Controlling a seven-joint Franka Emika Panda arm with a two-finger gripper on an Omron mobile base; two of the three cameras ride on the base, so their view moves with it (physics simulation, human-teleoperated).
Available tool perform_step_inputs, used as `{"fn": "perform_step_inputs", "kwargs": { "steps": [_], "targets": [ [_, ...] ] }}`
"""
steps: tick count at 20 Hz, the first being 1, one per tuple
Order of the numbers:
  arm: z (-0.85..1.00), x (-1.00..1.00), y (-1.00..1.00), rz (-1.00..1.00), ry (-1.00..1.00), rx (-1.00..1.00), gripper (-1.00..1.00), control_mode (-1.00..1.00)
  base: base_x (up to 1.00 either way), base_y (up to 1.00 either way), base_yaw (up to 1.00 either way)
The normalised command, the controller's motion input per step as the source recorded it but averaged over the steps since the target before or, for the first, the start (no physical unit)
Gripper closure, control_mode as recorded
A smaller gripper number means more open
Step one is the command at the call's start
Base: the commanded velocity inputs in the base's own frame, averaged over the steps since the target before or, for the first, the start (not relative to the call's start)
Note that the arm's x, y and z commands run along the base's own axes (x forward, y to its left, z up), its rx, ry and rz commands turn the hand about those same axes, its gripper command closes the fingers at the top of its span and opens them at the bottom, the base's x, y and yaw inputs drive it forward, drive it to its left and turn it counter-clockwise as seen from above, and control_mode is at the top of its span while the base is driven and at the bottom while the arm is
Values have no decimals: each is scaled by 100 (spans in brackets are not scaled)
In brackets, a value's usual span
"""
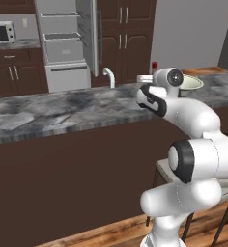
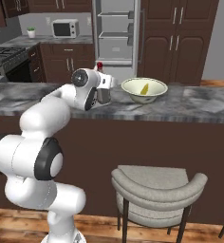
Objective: There is a bowl on the dining counter. Grab a lemon wedge from the fridge and place it in the bowl. Then get the liquor bottle and glass cup from the cabinet and place them next to the bowl.
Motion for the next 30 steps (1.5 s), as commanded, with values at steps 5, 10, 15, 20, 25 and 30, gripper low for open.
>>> {"fn": "perform_step_inputs", "kwargs": {
  "steps": [5, 10, 15, 20, 25, 30],
  "targets": [
    [-7, 51, -21, 0, 0, 0, 100, -100, 0, 0, 0],
    [-14, 50, -20, -1, 0, 0, 100, -100, 0, 0, 0],
    [-20, 39, -16, 0, 0, 0, 100, -100, 0, 0, 0],
    [-18, 37, -9, 0, 0, 0, 100, -100, 0, 0, 0],
    [-22, 29, -6, 0, 0, 0, 100, -100, 0, 0, 0],
    [-34, 18, -1, 0, 0, 0, 100, -100, 0, 0, 0]
  ]
}}
